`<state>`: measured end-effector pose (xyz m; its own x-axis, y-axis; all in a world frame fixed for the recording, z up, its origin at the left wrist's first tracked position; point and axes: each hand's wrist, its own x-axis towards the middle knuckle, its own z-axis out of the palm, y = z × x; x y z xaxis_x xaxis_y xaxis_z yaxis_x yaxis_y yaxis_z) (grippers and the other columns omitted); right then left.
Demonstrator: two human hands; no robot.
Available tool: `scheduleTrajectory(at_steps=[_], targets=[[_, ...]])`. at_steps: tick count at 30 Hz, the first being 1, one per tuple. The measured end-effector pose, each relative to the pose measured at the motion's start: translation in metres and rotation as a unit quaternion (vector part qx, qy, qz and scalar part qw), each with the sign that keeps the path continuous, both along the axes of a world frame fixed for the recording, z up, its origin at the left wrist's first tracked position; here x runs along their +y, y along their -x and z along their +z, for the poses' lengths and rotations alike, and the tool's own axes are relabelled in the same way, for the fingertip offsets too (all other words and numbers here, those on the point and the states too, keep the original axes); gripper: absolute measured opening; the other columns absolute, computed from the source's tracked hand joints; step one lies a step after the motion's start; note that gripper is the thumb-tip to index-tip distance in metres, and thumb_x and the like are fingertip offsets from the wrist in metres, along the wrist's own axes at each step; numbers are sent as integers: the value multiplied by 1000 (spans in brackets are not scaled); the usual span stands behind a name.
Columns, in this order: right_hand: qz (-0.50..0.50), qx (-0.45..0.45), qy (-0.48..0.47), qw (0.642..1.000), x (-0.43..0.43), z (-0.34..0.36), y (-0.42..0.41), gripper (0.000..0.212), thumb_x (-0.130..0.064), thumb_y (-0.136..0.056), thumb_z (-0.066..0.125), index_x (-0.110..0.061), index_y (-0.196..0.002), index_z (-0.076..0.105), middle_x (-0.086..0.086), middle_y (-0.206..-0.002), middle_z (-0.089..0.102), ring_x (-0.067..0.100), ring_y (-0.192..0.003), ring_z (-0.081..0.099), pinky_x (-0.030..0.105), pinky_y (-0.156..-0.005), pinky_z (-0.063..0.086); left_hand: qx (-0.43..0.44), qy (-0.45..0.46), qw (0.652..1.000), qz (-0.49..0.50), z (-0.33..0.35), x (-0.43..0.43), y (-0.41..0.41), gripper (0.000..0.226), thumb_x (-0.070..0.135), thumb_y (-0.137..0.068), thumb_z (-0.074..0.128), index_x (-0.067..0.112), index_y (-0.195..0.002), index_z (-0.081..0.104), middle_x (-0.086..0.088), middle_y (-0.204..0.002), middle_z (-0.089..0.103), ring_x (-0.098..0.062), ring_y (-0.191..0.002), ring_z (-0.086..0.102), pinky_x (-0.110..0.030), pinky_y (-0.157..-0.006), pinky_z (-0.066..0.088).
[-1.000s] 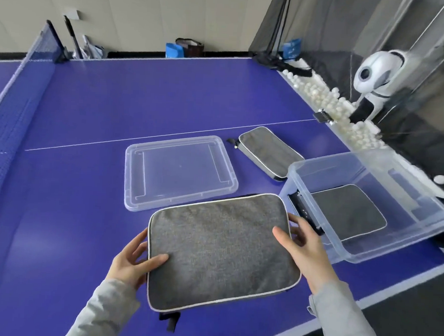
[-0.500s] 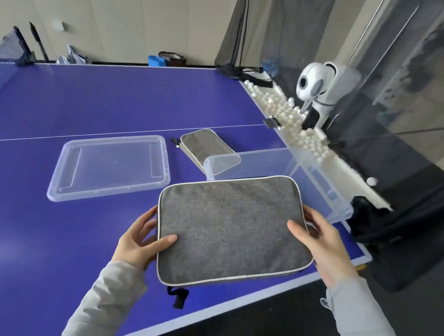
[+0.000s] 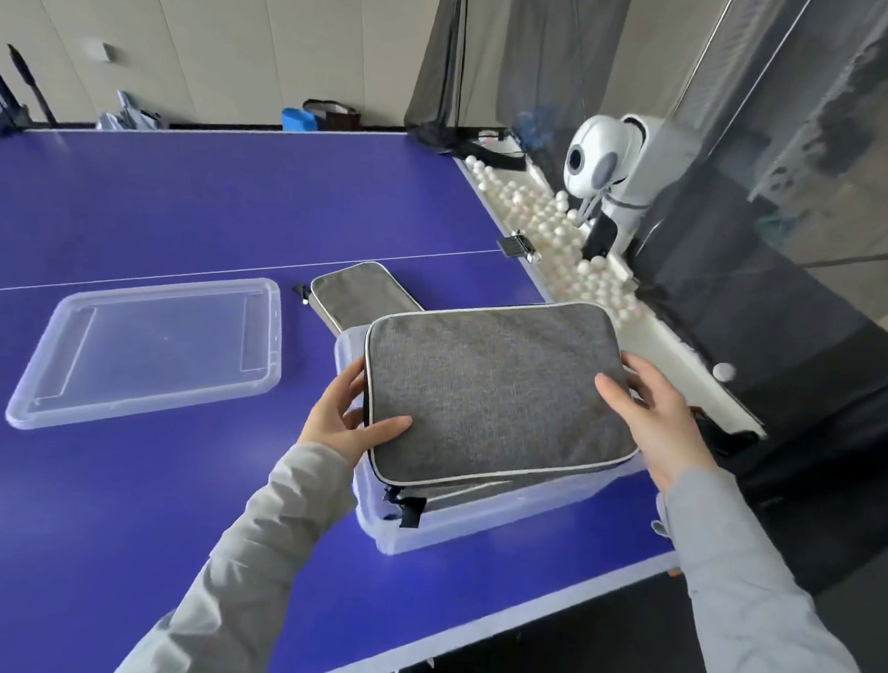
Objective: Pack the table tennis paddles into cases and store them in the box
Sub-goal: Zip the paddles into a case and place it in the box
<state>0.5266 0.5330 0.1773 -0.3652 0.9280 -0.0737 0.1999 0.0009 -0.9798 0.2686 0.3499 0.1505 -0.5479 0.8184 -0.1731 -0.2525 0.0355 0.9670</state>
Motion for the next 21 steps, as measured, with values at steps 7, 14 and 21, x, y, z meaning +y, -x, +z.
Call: scheduleTrajectory(at_steps=[7,14,21], targets=[[41,-63,33,997,67,-39,30,48,-28,-82,71,-29,-126,51,-8,-123,59,6,-110,57,26,-91,46,-19,23,999,24,-42,63,-1,81,-14,-71,70,29,-134,42,7,-118,60,0,-89,65,-14,-69,52],[84,-170,100,977,87,-90,36,74,-25,-72,81,-30,-133,41,-12,-115,60,5,-102,58,26,-90,46,-147,115,981,49,-96,91,-17,87,-11,-69,72,36,-134,39,-13,-126,58,-38,-109,60,-60,-91,48],[140,-215,114,960,85,-119,44,90,-18,-70,82,-27,-142,29,-6,-132,50,14,-120,49,32,-102,40,-135,223,957,131,-121,95,-19,104,7,-38,79,36,-131,42,-10,-126,57,-36,-110,58,-56,-93,48]])
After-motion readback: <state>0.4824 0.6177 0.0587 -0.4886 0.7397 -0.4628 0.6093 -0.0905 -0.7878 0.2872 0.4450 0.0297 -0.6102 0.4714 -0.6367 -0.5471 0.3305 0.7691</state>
